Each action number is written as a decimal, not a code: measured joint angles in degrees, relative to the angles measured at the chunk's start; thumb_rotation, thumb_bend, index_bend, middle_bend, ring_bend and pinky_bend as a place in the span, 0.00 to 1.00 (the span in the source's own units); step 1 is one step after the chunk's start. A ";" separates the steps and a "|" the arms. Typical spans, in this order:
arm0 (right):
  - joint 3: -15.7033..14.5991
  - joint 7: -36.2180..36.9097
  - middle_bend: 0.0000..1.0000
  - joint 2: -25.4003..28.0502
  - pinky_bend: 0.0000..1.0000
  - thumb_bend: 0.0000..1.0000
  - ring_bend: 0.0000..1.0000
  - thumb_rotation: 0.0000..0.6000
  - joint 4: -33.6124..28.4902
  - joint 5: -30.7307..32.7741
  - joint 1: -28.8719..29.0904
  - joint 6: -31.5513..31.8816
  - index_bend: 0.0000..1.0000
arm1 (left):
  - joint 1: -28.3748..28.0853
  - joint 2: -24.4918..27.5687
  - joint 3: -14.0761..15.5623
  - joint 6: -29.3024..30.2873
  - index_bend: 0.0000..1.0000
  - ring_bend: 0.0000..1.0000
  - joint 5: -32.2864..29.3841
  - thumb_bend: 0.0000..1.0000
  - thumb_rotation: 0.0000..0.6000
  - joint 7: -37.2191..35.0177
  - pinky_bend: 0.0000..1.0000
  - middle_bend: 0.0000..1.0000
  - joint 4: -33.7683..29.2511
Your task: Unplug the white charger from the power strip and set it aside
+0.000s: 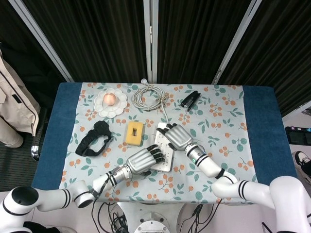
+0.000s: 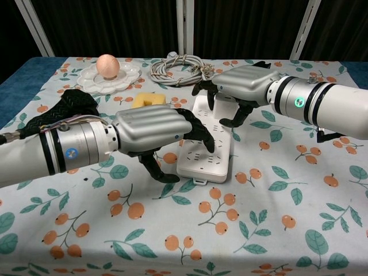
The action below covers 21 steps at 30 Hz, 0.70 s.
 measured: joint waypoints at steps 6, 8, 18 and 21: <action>-0.04 1.55 0.43 -0.54 0.36 0.33 0.28 1.00 1.50 -0.92 0.05 0.34 0.24 | -0.25 -0.26 0.27 0.22 0.25 0.14 -0.61 0.23 1.00 -0.65 0.13 0.24 0.63; -0.14 1.98 0.46 -0.72 0.38 0.33 0.31 1.00 1.78 -1.30 0.08 0.45 0.28 | -0.37 -0.39 0.30 0.19 0.25 0.14 -0.83 0.23 1.00 -0.98 0.13 0.24 0.84; -0.75 5.06 0.56 -1.49 0.43 0.39 0.41 1.00 3.90 -3.79 -0.19 1.75 0.51 | -0.91 -0.90 0.60 0.02 0.25 0.14 -1.73 0.22 1.00 -2.22 0.13 0.24 1.99; -0.94 5.24 0.56 -1.66 0.43 0.40 0.41 1.00 4.29 -3.85 -0.25 1.55 0.51 | -1.04 -1.09 0.64 -0.02 0.25 0.14 -1.95 0.22 1.00 -2.54 0.13 0.23 2.24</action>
